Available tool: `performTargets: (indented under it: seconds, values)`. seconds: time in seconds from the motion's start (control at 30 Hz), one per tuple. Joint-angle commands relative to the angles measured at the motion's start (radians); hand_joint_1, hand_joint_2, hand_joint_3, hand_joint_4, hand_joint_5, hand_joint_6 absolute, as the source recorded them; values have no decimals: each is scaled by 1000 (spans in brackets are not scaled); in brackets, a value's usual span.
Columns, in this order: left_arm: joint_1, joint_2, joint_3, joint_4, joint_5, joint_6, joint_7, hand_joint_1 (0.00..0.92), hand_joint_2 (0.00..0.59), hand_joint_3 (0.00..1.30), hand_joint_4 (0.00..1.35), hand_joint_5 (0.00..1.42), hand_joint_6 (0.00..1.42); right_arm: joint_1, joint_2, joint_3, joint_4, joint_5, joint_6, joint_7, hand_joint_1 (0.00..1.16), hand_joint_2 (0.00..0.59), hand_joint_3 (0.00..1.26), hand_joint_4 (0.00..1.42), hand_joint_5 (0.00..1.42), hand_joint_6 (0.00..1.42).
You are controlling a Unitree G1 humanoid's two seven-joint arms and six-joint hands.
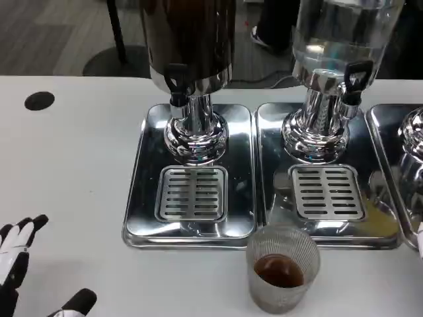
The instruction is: Grasp the cup under the faucet to collect the drink, then remove the cup.
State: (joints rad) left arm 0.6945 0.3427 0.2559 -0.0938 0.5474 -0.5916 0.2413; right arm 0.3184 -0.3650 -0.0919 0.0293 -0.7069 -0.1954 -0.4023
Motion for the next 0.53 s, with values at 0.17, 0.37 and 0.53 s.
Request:
performTargets:
  seconds: [0.17,0.37,0.53]
  values:
    - [-3,-2,0,-9,0,-10,12,0,113,94,0,0,0,14,-7,-9,-26,20,1,-11,542,586,365,219,122,0]
    - [0,-4,3,-15,-2,-12,15,0,113,94,0,0,0,21,-6,-10,-29,30,-3,-18,544,586,365,220,128,0]
    - [-2,-5,7,-13,-6,-16,19,0,113,94,0,0,0,23,-4,-10,-40,30,0,-20,546,586,365,223,131,0]
